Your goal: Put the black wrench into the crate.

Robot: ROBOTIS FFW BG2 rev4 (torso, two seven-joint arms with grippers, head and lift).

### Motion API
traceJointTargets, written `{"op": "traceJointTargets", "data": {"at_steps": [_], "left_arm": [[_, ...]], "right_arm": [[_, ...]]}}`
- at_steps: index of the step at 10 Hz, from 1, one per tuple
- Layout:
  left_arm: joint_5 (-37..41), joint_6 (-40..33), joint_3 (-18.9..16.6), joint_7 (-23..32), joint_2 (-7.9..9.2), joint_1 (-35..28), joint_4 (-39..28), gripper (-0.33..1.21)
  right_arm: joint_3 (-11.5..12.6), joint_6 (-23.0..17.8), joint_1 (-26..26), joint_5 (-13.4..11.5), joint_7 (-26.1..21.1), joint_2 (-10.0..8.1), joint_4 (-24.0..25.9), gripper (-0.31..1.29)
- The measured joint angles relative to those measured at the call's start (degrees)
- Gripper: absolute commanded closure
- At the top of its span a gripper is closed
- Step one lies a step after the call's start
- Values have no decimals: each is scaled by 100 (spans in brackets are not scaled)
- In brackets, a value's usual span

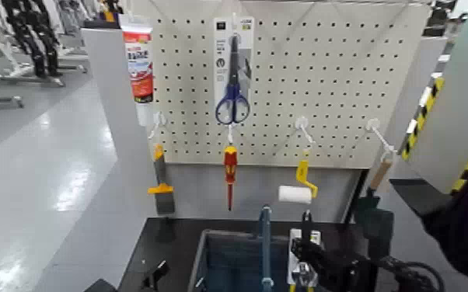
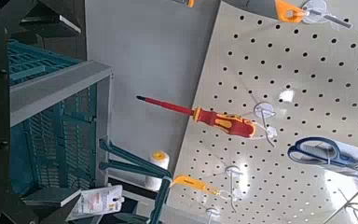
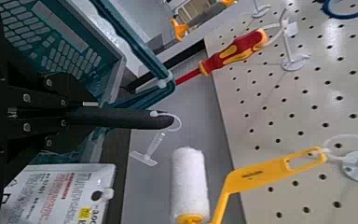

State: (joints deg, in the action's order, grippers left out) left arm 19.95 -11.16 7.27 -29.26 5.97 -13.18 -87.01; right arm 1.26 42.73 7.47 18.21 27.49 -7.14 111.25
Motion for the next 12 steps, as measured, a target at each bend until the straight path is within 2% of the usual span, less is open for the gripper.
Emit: {"op": "traceJointTargets", "data": {"at_steps": [3, 4, 5, 7, 10, 12], "left_arm": [[0, 1, -5, 0, 0, 7, 0, 10], [0, 2, -6, 0, 0, 9, 0, 10], [0, 4, -6, 0, 3, 9, 0, 10], [0, 3, -6, -9, 11, 11, 0, 10], [0, 0, -6, -9, 18, 10, 0, 10], [0, 0, -5, -9, 18, 9, 0, 10]], "right_arm": [[-59, 26, -4, -59, 136, 3, -320, 106], [-68, 40, -8, -79, 182, 3, -394, 81], [-69, 90, -16, -105, 245, 2, -423, 40], [-60, 58, -28, -192, 373, -7, -428, 5], [-31, -382, 47, -230, 480, 20, -421, 3], [-13, -523, 69, -236, 504, 28, -429, 3]]}}
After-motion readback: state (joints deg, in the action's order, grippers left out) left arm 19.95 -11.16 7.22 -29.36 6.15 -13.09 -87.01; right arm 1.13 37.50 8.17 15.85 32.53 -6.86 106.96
